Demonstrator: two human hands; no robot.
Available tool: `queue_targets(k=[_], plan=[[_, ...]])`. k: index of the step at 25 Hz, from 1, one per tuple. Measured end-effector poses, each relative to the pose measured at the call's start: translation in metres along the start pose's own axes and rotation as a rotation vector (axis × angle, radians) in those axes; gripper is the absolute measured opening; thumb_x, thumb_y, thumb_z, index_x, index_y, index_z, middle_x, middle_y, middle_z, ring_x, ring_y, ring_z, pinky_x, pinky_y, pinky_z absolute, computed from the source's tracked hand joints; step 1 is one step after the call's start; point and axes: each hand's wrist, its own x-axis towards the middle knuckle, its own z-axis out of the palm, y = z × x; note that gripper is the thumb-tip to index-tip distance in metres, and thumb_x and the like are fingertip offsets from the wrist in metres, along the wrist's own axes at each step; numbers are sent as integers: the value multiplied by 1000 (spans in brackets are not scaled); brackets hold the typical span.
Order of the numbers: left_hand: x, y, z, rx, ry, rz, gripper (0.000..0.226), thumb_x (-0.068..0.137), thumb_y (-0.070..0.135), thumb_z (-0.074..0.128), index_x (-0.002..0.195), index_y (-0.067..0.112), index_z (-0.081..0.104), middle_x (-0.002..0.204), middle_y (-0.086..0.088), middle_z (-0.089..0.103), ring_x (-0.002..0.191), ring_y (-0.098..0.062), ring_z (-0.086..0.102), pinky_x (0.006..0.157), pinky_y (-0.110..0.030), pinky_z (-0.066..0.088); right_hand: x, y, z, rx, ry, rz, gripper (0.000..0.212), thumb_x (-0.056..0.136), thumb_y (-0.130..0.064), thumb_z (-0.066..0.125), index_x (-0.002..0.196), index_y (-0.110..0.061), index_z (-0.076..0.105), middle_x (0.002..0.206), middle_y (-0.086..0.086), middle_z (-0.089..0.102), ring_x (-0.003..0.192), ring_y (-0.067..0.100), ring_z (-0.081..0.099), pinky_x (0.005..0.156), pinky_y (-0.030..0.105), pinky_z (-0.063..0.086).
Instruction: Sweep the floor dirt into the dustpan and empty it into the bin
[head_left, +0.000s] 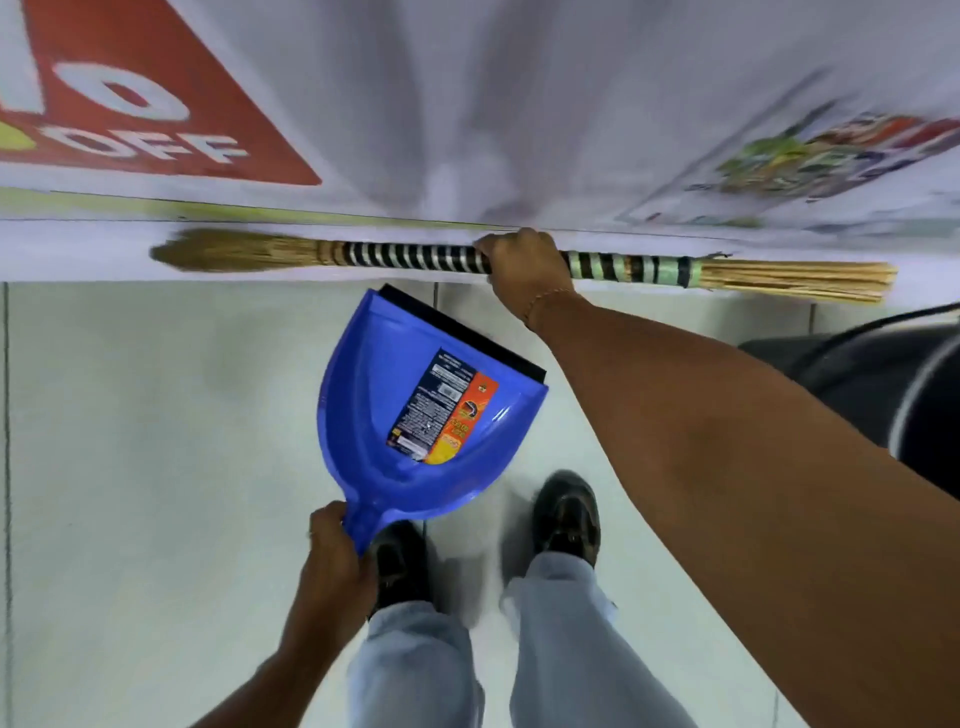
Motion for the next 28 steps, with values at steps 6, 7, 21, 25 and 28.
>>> queue_targets(k=[6,7,21,25,28], plan=[[45,18,48,-62,4,-14,27,88,-3,43,110,13,37,88,11,37,74,-12,46,72,-32,37,58,0,37,109,36,38,48,85,10,38,124,-8,59,121,19,64,114,36,57,98,42,49],[47,21,50,-59,3,-10,25,88,-2,43,107,13,38,88,9,38,74,-13,46,71,-32,37,57,4,37,146,52,66,46,85,9,39,123,-8,60,123,19,63,115,36,57,100,41,48],[-23,122,133,36,-195,-128,54,79,8,68,118,-13,36,122,-31,46,111,-42,52,92,-47,49,-274,54,76,731,25,894,39,76,7,49,106,-6,70,111,15,71,105,33,63,92,34,49],[-7,140,156,-40,-168,-73,53,80,9,69,117,-6,35,107,-21,51,105,-34,55,87,-42,48,-279,47,98,736,29,897,43,80,5,48,115,-10,67,119,11,68,114,29,60,97,31,45],[8,136,154,-176,-195,-72,33,88,8,56,111,6,33,94,-11,45,87,-22,51,69,-34,45,-268,32,100,762,97,864,43,80,6,47,116,-9,66,118,12,69,113,29,60,97,33,44]])
